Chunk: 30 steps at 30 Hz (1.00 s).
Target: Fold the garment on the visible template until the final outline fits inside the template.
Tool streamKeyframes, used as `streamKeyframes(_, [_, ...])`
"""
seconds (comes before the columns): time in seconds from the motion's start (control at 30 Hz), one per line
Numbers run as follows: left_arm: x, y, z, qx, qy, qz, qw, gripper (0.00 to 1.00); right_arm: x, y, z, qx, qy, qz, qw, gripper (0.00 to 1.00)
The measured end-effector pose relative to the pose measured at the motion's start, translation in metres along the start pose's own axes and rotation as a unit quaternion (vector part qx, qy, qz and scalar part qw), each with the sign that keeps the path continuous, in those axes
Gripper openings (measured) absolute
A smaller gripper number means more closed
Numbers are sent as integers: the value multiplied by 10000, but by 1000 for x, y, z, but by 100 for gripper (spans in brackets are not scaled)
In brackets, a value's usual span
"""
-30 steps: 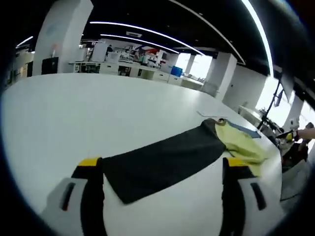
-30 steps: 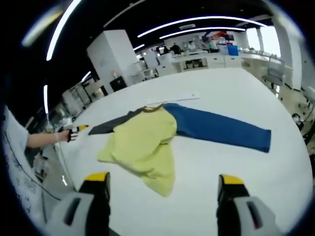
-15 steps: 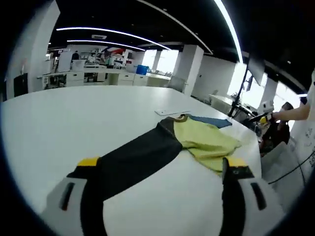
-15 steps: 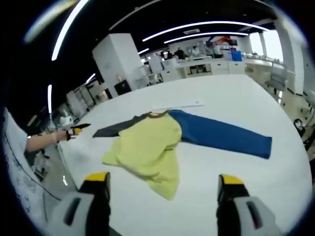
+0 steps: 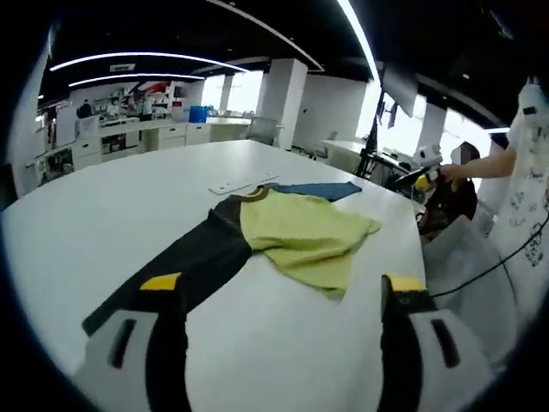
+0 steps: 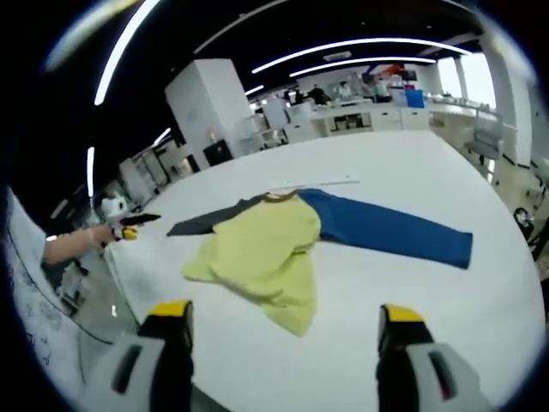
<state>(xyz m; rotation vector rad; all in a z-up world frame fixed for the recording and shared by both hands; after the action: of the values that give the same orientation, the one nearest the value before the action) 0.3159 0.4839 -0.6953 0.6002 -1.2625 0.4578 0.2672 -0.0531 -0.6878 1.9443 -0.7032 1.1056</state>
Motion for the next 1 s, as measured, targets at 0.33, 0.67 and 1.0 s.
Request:
streamKeyframes(0.33, [7,-9,29,-193,-76,83,9997,88,-1,11,0,27,26,21,10000,89])
streamKeyframes(0.67, [11,-13,52,-152,96,363,9992,86,2,10,0,166,31,57,9998,88])
streamKeyframes(1.0, [11,-15,79,-230,100,548,9982,84,-3,0,-5,292,18,10,9996,87])
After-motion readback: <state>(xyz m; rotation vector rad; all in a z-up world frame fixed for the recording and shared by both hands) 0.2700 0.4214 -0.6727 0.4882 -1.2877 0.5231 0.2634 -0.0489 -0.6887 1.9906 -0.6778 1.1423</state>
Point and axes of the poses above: the point that each gripper's makers call its tool centre point, and the gripper's own axes: y roughly backward along the fingers, z roughly to its right, x roughly out of its top, the point moved 5 cm from there along y, roughly backward along the fingers, and after that the axes turned 15 degrees about z, right-handed, at the moved point
